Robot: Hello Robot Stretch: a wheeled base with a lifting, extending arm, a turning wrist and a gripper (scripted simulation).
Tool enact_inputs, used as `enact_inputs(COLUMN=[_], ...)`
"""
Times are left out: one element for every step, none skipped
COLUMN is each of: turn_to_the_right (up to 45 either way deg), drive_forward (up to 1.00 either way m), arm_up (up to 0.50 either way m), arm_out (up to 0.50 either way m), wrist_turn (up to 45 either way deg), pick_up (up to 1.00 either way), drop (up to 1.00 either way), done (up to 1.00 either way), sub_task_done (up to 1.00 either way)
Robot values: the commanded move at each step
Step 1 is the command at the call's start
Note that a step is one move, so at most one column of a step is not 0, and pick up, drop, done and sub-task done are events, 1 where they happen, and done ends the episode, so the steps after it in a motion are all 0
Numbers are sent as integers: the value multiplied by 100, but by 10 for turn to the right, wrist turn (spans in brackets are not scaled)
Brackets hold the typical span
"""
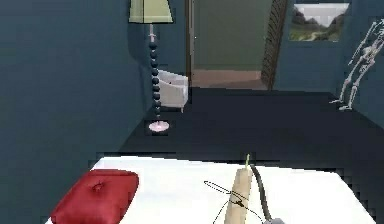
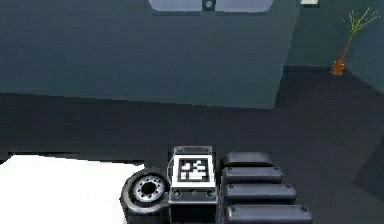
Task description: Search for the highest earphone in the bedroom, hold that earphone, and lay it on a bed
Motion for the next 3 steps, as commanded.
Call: enact_inputs(turn_to_the_right=[270,-240,120], drive_forward=[0,0,0], arm_up=[0,0,0], arm_out=[0,0,0], wrist_turn=[0,0,0], pick_up=[0,0,0], drop=[0,0,0], done=[0,0,0], sub_task_done=[0,0,0])
